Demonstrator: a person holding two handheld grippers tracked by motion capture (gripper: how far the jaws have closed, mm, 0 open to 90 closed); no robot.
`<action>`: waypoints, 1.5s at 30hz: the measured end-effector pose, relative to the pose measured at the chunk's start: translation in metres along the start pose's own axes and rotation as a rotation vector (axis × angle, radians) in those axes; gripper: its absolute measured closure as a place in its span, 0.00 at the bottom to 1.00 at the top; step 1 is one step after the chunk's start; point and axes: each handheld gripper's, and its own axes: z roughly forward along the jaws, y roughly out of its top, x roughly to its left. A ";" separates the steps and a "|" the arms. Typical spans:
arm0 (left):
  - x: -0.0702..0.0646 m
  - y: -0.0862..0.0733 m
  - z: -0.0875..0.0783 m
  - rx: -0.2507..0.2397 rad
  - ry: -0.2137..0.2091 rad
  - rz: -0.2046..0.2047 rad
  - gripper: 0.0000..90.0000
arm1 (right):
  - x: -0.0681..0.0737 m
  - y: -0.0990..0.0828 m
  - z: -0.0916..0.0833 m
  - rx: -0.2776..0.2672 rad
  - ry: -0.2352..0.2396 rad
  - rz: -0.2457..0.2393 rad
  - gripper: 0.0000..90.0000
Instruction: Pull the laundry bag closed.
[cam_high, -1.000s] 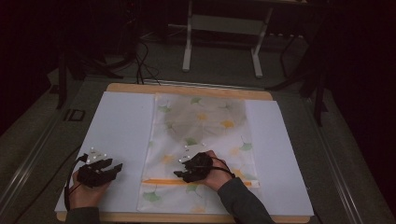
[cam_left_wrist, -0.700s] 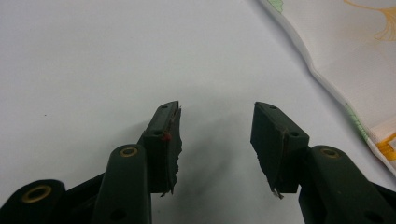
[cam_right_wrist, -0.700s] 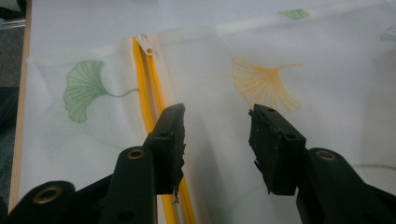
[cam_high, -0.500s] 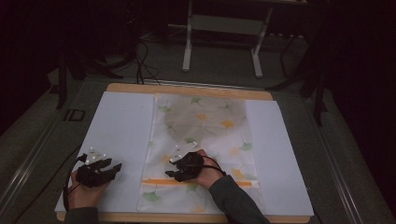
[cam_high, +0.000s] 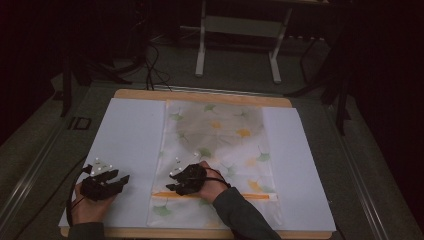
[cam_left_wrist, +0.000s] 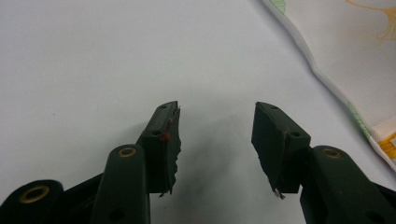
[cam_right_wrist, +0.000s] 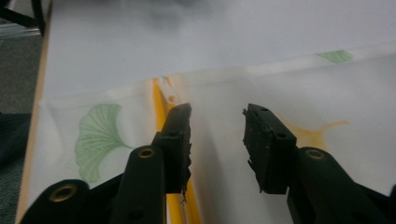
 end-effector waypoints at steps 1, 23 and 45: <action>0.000 0.000 0.000 0.002 0.001 0.001 0.58 | 0.001 0.000 0.001 0.000 0.004 -0.001 0.69; -0.002 0.000 0.000 0.021 0.006 0.022 0.57 | 0.018 0.016 0.033 0.038 0.083 -0.069 0.78; -0.006 0.001 0.002 0.043 -0.016 0.042 0.59 | 0.022 0.025 0.048 0.142 0.078 -0.097 0.89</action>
